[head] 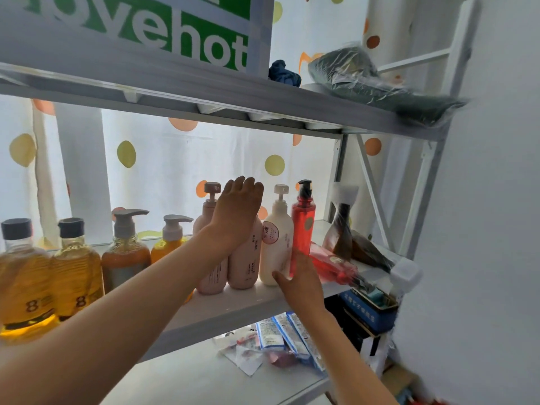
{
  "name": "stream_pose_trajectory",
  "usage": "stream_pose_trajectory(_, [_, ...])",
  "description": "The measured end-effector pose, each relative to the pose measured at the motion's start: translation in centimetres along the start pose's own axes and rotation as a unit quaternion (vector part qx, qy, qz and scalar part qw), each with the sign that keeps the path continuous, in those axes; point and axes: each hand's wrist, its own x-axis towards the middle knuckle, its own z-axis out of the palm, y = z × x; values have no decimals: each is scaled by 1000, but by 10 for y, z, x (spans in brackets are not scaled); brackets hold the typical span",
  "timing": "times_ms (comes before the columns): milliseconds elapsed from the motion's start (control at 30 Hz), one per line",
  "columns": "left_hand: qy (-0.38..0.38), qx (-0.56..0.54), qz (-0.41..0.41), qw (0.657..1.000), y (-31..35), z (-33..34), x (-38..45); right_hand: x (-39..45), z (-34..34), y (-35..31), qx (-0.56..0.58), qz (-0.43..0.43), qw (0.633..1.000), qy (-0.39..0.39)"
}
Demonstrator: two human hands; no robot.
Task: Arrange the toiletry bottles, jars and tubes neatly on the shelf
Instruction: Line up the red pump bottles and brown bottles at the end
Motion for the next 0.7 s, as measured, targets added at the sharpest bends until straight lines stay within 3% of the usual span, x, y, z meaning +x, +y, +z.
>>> stream_pose_trajectory(233, [-22,-57,28,998,3,5,6,-1,-39,9,-96,-32,992,76])
stream_pose_trajectory(333, [47,-113,37,992,10,-1,5,6,-56,26,-163,-8,983,84])
stream_pose_trajectory(467, [79,-216,27,973,36,-12,10,13,-78,53,-244,76,966,24])
stream_pose_trajectory(567, [70,-222,52,971,57,-19,23,20,-90,70,-276,110,953,-50])
stream_pose_trajectory(700, [41,-217,44,974,82,-17,45,27,-94,97,-215,73,969,-94])
